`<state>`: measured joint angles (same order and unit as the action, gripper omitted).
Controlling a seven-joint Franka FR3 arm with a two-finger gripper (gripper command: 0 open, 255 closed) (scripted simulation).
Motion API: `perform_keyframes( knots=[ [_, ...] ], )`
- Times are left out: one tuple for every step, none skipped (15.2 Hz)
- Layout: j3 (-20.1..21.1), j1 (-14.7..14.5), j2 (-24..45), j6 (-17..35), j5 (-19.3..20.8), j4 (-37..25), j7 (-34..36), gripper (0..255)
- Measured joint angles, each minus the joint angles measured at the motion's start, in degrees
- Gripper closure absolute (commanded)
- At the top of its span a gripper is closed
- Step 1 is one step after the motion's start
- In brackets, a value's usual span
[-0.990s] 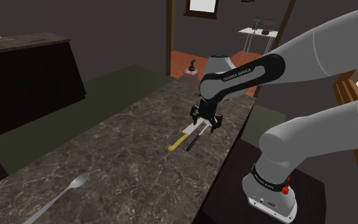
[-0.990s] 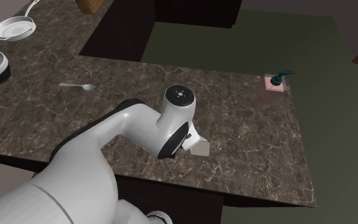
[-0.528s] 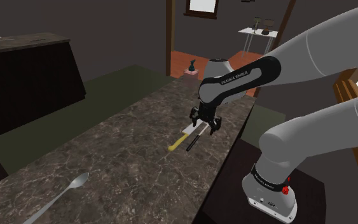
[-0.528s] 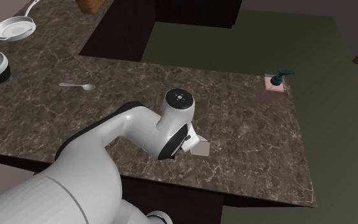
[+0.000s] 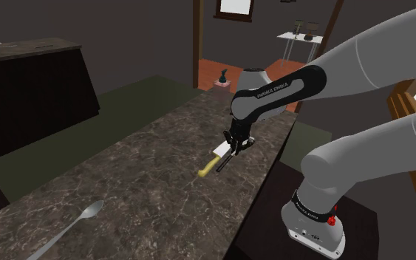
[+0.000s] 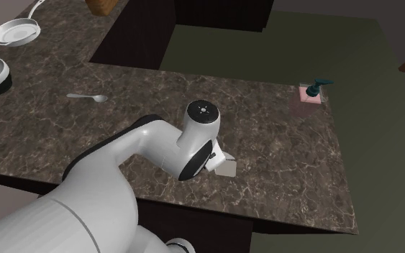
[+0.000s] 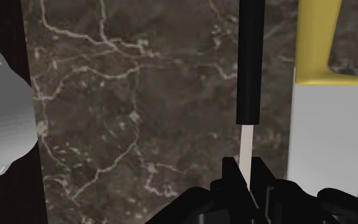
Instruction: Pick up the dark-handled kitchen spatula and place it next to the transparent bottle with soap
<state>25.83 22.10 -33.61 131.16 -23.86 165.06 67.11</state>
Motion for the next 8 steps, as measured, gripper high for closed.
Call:
perform_keyframes(
  knots=[
    [0.00,0.00,0.00,0.00,0.00,0.00,0.00,255],
    [0.00,0.00,0.00,0.00,0.00,0.00,0.00,255],
    [0.00,0.00,0.00,0.00,0.00,0.00,0.00,255],
    [0.00,0.00,0.00,0.00,0.00,0.00,0.00,255],
    [-0.12,-0.04,-0.45,-0.56,0.07,-0.13,0.05,255],
    [-0.39,0.08,-0.92,-1.33,0.32,-0.41,-0.02,255],
    [-0.60,0.04,-1.65,-2.24,0.44,-0.62,0.05,255],
    [-0.85,0.13,-2.22,-3.26,0.71,-1.08,0.10,255]
  ],
)
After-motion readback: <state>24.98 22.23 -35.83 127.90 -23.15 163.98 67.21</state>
